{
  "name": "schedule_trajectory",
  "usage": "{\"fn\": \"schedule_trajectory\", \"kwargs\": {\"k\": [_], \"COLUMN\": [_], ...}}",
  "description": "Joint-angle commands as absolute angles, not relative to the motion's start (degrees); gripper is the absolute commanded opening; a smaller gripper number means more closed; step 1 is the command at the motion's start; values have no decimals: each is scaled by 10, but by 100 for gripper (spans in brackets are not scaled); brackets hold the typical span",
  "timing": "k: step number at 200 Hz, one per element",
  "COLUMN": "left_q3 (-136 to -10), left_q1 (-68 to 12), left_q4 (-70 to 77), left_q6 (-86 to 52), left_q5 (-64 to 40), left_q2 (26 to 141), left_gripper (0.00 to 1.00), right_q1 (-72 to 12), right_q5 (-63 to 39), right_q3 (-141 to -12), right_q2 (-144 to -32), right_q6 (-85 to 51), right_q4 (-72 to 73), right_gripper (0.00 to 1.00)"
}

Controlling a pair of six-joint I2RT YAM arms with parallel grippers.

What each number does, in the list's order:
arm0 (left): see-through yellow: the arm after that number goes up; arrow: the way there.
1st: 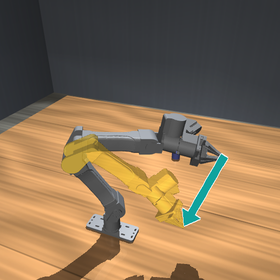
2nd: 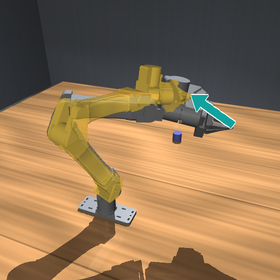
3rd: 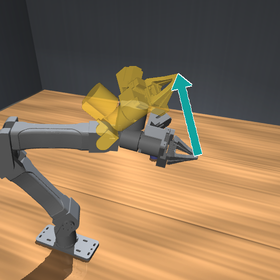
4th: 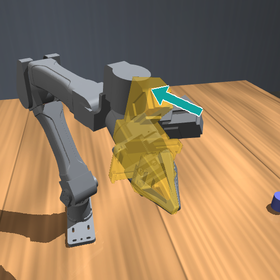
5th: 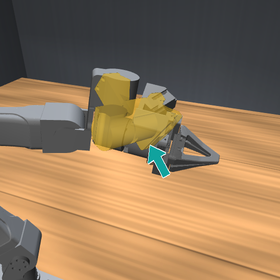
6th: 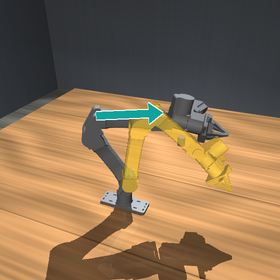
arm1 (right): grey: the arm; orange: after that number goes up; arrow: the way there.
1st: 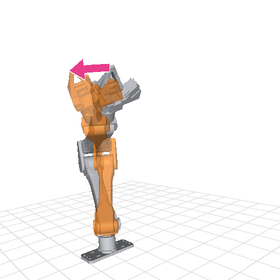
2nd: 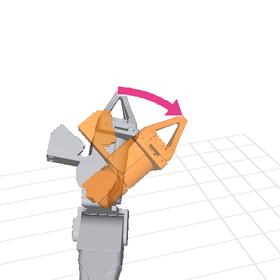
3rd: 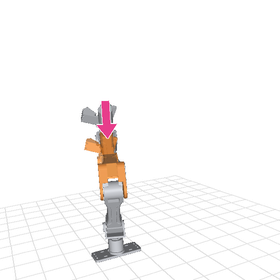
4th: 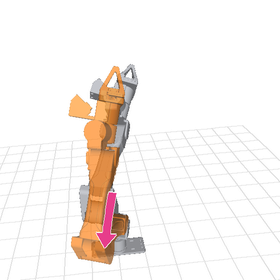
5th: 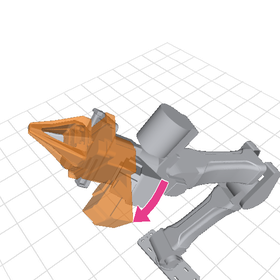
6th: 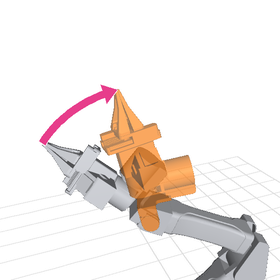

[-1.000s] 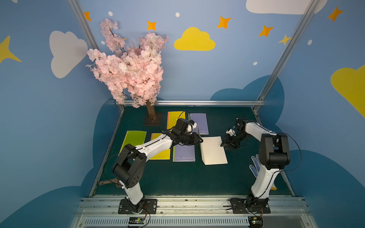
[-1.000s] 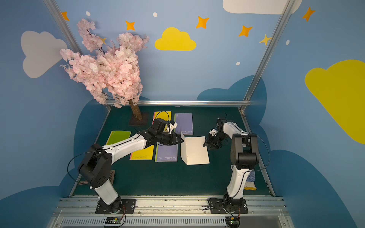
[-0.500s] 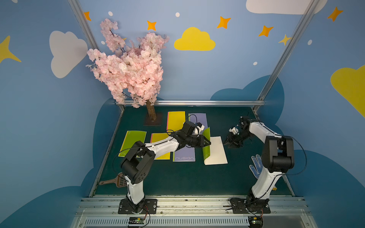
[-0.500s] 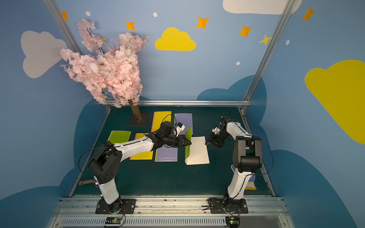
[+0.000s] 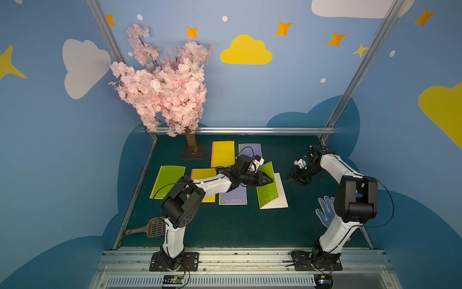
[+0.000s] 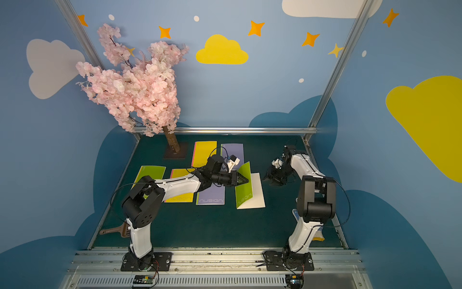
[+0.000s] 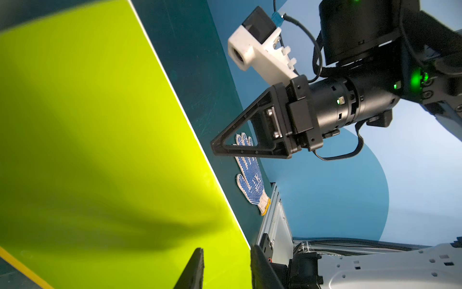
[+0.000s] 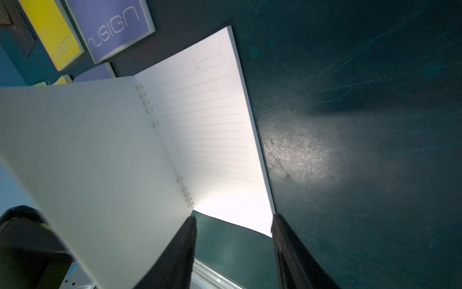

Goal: Close the notebook
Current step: Close the notebook at the center of the board.

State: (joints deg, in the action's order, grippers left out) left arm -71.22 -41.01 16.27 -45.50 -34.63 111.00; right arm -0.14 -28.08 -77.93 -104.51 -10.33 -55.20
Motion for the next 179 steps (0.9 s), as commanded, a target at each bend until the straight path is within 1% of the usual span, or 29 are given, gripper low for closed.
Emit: {"fn": "schedule_trajectory", "kwargs": {"k": [1, 52, 105, 126, 179], "left_q3": [-722, -721, -741, -745, -735], "left_q1": [-411, -412, -410, -411, -410], "left_q4": [187, 172, 5, -29, -45], "left_q6": [-458, -448, -402, -399, -404], "left_q5": [-358, -349, -250, -228, -208], "left_q2": [1116, 1116, 1124, 1131, 1149], "left_gripper": [34, 35, 34, 34, 35], "right_q1": [2, 3, -8, -16, -38], "right_q5": [-276, -276, -278, -278, -267], "right_q3": [-798, -797, -767, -753, -731], "right_q2": [-1027, -1030, -1043, -1055, -1086], "right_q6": [-105, -105, -107, -109, -118], "right_q4": [-571, -571, -538, -524, -494], "right_gripper": [52, 52, 53, 53, 52]}}
